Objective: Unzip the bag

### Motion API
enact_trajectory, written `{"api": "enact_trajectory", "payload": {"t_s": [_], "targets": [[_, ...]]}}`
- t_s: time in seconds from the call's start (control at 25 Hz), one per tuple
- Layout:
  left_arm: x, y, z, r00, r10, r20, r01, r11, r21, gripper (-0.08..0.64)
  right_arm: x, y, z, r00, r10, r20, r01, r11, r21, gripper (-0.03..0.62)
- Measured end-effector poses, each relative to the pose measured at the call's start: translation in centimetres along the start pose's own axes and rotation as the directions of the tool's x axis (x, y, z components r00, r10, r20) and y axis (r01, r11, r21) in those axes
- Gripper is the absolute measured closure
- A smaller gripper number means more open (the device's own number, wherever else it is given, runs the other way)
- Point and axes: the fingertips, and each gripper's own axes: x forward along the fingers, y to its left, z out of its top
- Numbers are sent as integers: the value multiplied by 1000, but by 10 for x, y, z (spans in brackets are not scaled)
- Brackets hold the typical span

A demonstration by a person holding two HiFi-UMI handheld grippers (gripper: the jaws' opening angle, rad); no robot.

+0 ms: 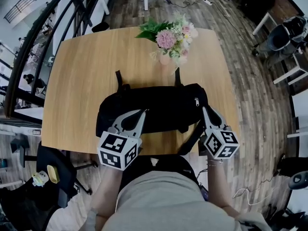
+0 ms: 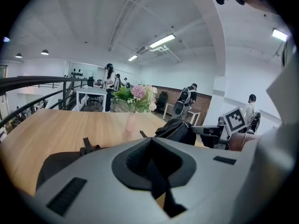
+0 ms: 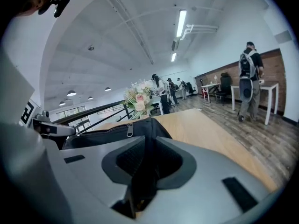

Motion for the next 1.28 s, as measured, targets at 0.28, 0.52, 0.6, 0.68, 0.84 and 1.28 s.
{"api": "enact_trajectory", "payload": {"t_s": [0.28,0.52,0.6,0.68,0.84,1.28], "targets": [[-1,0,3,999,-27,21,27,1000,-4,543,-9,40,34,999,46,16,-37,939,-343,446],[0,1,6,999,-39,29,39,999,-8,543,15,141,33,945,293,-142,-318,739,-594,416],[1,1,7,999,-43,30,43,999,-7,543,22,167,25,918,340,-206,-390,666,-636,399],[0,2,8,998,-46,32,46,999,-8,543,29,187,15,888,366,-278,-451,582,-677,390],[-1,4,7,998,-50,37,51,999,-16,543,39,211,-3,835,384,-394,-538,425,-728,385],[-2,7,7,998,-32,50,33,999,-18,543,60,206,-35,791,242,-562,-603,158,-782,556]]}}
